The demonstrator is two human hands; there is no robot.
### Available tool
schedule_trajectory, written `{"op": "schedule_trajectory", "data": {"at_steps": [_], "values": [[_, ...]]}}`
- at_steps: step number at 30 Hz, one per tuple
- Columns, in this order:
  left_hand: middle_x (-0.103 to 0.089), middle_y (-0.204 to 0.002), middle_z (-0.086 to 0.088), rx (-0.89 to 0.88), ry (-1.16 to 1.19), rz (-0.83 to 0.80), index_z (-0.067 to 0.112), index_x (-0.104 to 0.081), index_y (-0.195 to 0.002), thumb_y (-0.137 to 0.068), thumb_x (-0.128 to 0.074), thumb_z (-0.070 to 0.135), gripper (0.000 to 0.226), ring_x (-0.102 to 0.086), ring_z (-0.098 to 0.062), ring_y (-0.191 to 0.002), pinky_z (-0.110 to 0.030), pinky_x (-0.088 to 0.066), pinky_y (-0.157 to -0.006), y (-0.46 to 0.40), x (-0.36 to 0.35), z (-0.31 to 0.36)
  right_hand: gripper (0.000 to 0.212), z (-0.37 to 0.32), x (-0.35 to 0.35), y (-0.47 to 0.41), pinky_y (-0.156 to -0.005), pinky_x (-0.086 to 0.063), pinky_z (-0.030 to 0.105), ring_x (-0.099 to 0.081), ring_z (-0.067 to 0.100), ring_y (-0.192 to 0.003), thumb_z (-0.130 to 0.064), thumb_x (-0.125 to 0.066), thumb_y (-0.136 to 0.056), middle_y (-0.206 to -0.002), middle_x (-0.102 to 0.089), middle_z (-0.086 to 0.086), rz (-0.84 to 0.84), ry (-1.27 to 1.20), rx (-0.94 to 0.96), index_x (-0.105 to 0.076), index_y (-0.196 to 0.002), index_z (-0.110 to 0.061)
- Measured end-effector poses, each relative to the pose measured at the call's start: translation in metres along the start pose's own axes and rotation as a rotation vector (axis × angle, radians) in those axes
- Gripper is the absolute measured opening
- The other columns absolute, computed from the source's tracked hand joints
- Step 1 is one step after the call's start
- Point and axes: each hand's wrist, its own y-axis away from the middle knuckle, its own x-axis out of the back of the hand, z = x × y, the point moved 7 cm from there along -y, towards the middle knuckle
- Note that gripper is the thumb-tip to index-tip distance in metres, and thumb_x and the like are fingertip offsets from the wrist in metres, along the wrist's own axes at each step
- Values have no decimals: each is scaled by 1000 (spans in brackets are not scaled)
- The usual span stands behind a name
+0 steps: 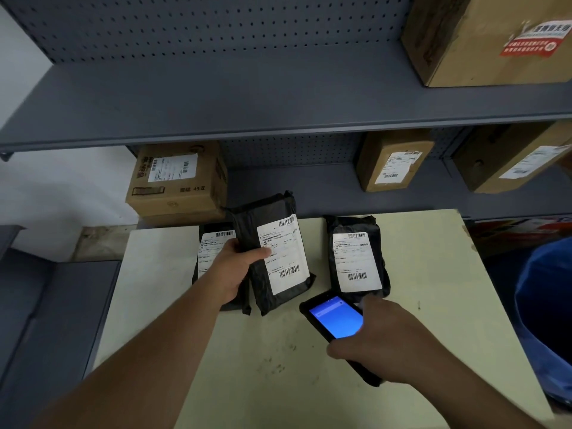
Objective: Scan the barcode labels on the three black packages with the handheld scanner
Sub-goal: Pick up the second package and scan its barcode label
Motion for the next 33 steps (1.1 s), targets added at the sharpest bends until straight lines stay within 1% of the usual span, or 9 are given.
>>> {"op": "schedule_trajectory", "data": {"at_steps": [5, 8, 12, 14, 19, 21, 24, 29, 33], "values": [[-76, -126, -5, 12, 8, -5, 16, -58, -138, -85, -85, 12, 59, -71, -23, -111, -34, -53, -81, 3, -3, 2, 45, 0, 0, 2, -57, -42, 25, -60, 11, -72, -50, -80, -67, -91, -63, -6, 10, -7, -3, -53, -89, -22], [-76, -126, -6, 11, 17, 2, 15, -57, -140, -84, -86, 12, 63, -71, -22, -109, -33, -53, -79, 2, -4, 1, 45, 0, -1, 2, -57, -40, 24, -58, 10, -71, -50, -81, -66, -90, -61, -6, 10, -1, 3, -52, -88, -22], [-75, -126, -6, 8, 16, 3, 15, -57, -141, -85, -85, 12, 63, -70, -23, -110, -35, -53, -83, 0, -4, -1, 45, -1, -1, 2, -55, -36, 24, -52, 9, -65, -48, -80, -68, -84, -57, -7, 29, 7, 15, -44, -81, -23], [-76, -126, -6, 7, 12, 0, 15, -57, -140, -85, -85, 12, 61, -70, -24, -111, -37, -53, -88, 0, -5, 0, 45, 0, -1, 1, -56, -38, 24, -55, 10, -68, -48, -80, -68, -86, -60, -7, 29, -3, 10, -46, -82, -24], [-77, -119, -6, 12, -2, 2, 16, -65, -126, -87, -83, 11, 44, -72, -24, -108, -43, -55, -100, -2, -7, 0, 43, 3, 0, -1, -56, -42, 24, -58, 11, -69, -46, -80, -68, -87, -63, -6, 12, -27, -8, -49, -86, -23], [-77, -123, -7, 26, -12, 22, 17, -65, -127, -85, -86, 16, 47, -72, -27, -112, -48, -55, -106, -6, -7, -4, 43, 4, 1, -4, -56, -42, 23, -58, 10, -70, -47, -81, -69, -88, -63, -6, 8, -28, -12, -49, -86, -23], [-77, -123, -5, 25, -35, 13, 21, -68, -117, -87, -85, 22, 35, -71, -27, -114, -48, -54, -108, -13, -12, -9, 43, 7, 2, -7, -56, -41, 23, -57, 9, -69, -47, -81, -70, -87, -62, -7, -6, -42, -27, -49, -87, -23], [-76, -128, -3, 42, -105, 5, 18, -68, -135, -89, -82, 38, 53, -69, -26, -119, -47, -50, -112, -25, -24, -23, 44, 16, 4, -13, -55, -41, 22, -55, 7, -64, -48, -81, -70, -84, -61, -7, -18, -53, -60, -52, -89, -22], [-79, -123, -3, 90, -140, 16, 20, -73, -121, -88, -81, 46, 43, -73, -26, -113, -48, -51, -111, -38, -36, -36, 46, 26, 6, -19, -55, -45, 22, -59, 7, -62, -49, -79, -67, -84, -67, -5, -32, -77, -100, -55, -94, -22]]}}
